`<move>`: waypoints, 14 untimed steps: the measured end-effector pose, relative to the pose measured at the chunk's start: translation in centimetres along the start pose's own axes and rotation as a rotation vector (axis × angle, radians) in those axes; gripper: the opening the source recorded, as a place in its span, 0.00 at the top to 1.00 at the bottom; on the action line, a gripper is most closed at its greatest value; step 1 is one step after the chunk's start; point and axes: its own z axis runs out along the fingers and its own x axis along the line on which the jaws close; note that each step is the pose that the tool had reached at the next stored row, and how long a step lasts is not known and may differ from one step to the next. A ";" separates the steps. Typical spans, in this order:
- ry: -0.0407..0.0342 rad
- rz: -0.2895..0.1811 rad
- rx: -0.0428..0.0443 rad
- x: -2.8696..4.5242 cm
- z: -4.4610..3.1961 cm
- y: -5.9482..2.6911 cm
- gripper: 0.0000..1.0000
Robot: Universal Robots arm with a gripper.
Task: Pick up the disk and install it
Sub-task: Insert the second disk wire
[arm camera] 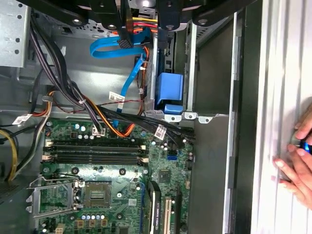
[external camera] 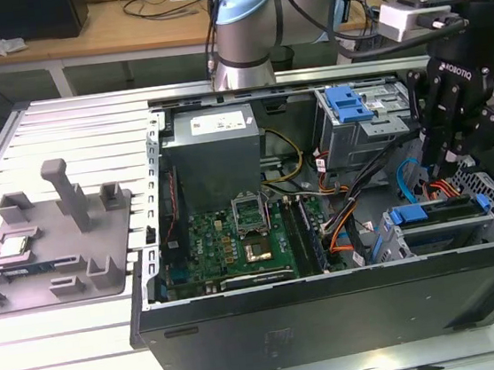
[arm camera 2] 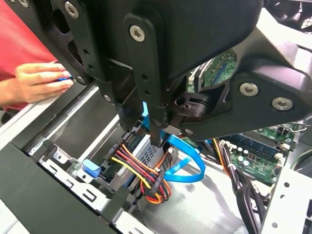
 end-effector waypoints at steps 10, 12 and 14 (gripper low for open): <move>-0.0242 0.000 0.0018 0.54 0.09 0.04 0.67; -0.0246 0.000 0.0018 0.54 0.10 0.04 0.67; -0.0247 0.000 0.0019 0.55 0.10 0.04 0.67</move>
